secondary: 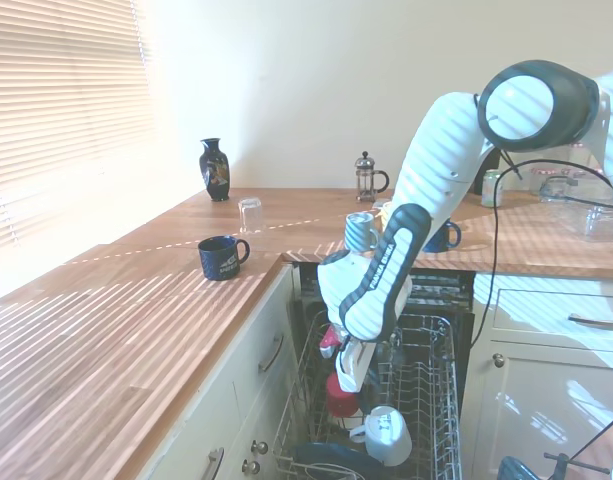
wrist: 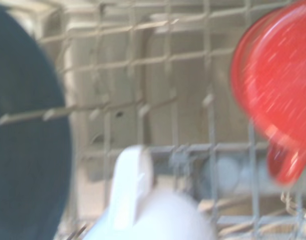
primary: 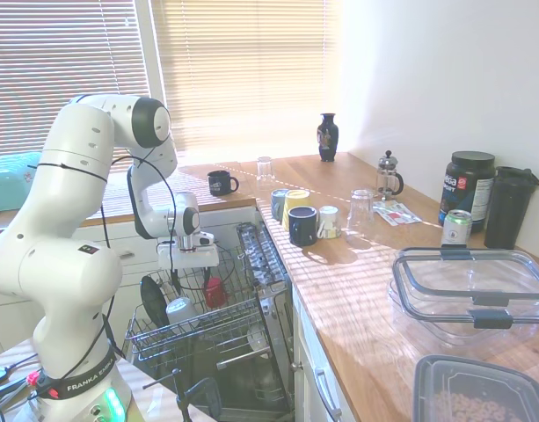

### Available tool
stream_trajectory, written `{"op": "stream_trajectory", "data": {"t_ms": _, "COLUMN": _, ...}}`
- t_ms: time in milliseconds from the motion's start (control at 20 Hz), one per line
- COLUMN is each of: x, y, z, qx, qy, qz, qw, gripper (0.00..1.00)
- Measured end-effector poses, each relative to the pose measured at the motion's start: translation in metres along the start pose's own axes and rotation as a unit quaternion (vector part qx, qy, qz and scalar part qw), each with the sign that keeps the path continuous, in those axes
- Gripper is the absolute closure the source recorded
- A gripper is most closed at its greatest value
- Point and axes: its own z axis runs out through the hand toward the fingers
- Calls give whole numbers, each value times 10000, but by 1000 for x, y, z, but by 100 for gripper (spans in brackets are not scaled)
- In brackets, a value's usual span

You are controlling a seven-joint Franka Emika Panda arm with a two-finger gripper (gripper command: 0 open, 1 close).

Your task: Take a mug cup out of the rack

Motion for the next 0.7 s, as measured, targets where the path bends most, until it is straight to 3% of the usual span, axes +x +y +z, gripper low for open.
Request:
{"op": "stream_trajectory", "data": {"t_ms": 650, "x": 34, "y": 4, "z": 32, "qx": -115, "qy": -103, "qz": -93, "qw": 9998, "gripper": 0}}
{"op": "stream_trajectory", "data": {"t_ms": 700, "x": 36, "y": 5, "z": 34, "qx": -138, "qy": -127, "qz": -107, "qw": 9998, "gripper": 100}}
